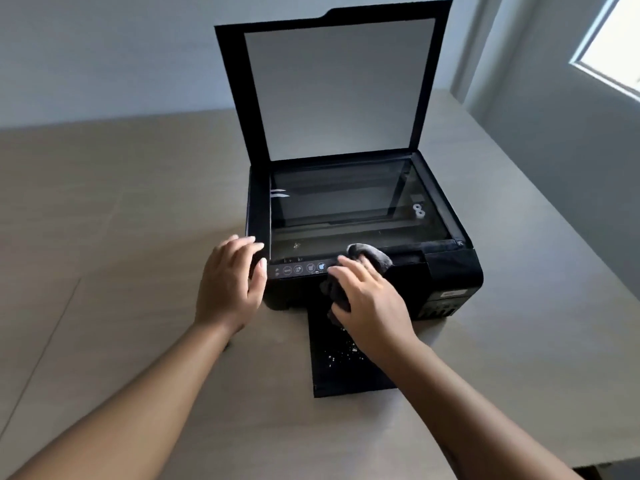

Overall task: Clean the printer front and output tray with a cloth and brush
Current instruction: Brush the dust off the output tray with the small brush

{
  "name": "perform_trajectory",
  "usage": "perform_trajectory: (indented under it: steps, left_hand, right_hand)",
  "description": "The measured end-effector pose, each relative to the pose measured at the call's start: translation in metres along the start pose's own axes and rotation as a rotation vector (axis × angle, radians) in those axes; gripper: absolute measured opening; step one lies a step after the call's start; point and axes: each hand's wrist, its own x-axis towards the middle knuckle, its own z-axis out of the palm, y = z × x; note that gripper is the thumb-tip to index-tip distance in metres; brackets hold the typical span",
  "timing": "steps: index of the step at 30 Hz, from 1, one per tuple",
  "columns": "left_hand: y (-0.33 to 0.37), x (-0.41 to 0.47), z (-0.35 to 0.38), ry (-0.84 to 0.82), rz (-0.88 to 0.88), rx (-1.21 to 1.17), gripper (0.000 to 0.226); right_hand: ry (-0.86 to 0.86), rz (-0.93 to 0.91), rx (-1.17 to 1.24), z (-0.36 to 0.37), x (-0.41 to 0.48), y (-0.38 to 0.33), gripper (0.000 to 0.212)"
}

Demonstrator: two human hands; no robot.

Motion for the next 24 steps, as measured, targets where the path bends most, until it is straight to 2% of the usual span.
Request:
perform_trajectory:
  steps: [3, 8, 11, 14, 16, 18, 19, 20, 21, 23, 24]
  left_hand:
    - [-0.011, -0.040, -0.008, 0.058, -0.098, 0.067, 0.028]
    - [-0.046, -0.115, -0.023, -0.099, -0.268, 0.144, 0.030]
    - [-0.069, -0.159, -0.032, -0.177, -0.418, 0.144, 0.038]
    - [-0.087, -0.192, -0.038, -0.259, -0.496, 0.135, 0.046]
    - [-0.102, -0.212, -0.042, -0.310, -0.538, 0.138, 0.051]
    - [-0.117, -0.228, -0.044, -0.360, -0.565, 0.145, 0.054]
    - [-0.126, -0.235, -0.045, -0.390, -0.571, 0.144, 0.056]
    - [-0.131, -0.240, -0.044, -0.406, -0.569, 0.141, 0.059]
    - [-0.136, -0.243, -0.045, -0.409, -0.571, 0.130, 0.061]
    - [-0.141, -0.244, -0.047, -0.397, -0.595, 0.080, 0.064]
    - [-0.142, -0.242, -0.048, -0.384, -0.599, 0.045, 0.063]
  right_hand:
    - [-0.060, -0.130, 0.024, 0.013, -0.008, -0.018, 0.052]
    - [-0.168, -0.290, 0.102, 0.053, -0.013, -0.057, 0.055]
    - [-0.276, -0.302, 0.152, 0.083, -0.012, -0.084, 0.056]
    - [-0.313, -0.341, 0.181, 0.112, -0.014, -0.109, 0.055]
    - [-0.467, -0.353, 0.236, 0.133, -0.016, -0.130, 0.061]
    - [-0.784, -0.290, 0.260, 0.150, -0.015, -0.145, 0.079]
    - [-0.885, -0.238, 0.256, 0.159, -0.012, -0.153, 0.088]
    - [-0.886, -0.171, 0.292, 0.166, -0.009, -0.157, 0.089]
    - [-0.803, -0.091, 0.350, 0.173, -0.005, -0.159, 0.080]
    - [-0.534, 0.048, 0.326, 0.185, 0.006, -0.157, 0.050]
    - [-0.456, 0.115, 0.249, 0.190, 0.011, -0.155, 0.043]
